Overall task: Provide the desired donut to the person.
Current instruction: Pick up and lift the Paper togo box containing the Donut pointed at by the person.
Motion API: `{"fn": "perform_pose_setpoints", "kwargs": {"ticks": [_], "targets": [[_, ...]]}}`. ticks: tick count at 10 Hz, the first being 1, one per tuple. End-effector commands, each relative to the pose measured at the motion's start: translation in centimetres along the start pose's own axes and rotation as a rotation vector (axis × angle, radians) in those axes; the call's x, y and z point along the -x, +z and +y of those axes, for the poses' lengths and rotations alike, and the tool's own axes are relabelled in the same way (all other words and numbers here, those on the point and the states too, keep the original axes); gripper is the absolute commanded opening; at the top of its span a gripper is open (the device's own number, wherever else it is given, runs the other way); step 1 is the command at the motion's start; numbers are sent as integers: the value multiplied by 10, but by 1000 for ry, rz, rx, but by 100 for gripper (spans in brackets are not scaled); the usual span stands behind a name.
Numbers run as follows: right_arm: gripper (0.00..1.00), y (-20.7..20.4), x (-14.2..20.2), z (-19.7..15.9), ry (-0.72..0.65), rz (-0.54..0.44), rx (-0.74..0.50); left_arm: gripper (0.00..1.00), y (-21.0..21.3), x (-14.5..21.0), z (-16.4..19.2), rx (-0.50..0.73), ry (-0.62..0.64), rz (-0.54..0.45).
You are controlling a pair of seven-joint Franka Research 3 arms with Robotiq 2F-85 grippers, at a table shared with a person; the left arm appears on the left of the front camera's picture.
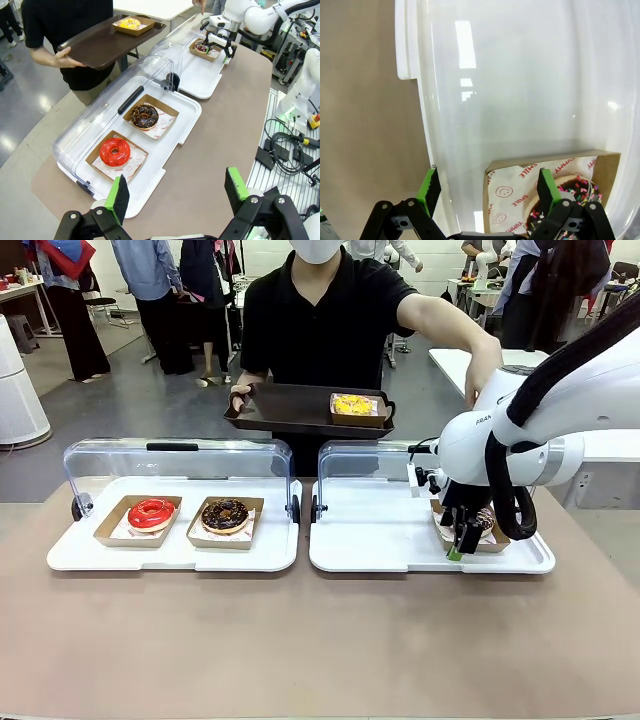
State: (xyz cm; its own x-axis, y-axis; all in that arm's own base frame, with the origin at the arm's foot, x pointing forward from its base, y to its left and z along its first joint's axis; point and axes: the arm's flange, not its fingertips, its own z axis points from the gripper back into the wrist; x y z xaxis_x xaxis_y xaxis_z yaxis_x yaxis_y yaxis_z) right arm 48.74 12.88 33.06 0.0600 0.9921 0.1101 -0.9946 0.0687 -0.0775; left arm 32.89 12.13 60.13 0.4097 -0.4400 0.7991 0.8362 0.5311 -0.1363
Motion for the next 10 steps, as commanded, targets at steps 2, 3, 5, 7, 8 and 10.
{"fn": "perform_pose_setpoints", "kwargs": {"ticks": [2,3,5,7,8,10], "targets": [[100,-6,-1,-10,9,7,21,100,0,-1,-1,6,0,-7],[100,-7,-1,-12,7,9,19,100,0,-1,-1,6,0,-7],[100,-10,2,-14,1,17,9,100,0,-1,-1,6,0,-7],[100,-12,4,-13,-1,23,-1,100,0,-1,-1,6,0,-7],[100,-13,5,-13,-3,26,-11,100,0,-1,-1,6,0,-7],[100,-13,6,-12,-1,25,-17,100,0,-1,-1,6,0,-7]]}}
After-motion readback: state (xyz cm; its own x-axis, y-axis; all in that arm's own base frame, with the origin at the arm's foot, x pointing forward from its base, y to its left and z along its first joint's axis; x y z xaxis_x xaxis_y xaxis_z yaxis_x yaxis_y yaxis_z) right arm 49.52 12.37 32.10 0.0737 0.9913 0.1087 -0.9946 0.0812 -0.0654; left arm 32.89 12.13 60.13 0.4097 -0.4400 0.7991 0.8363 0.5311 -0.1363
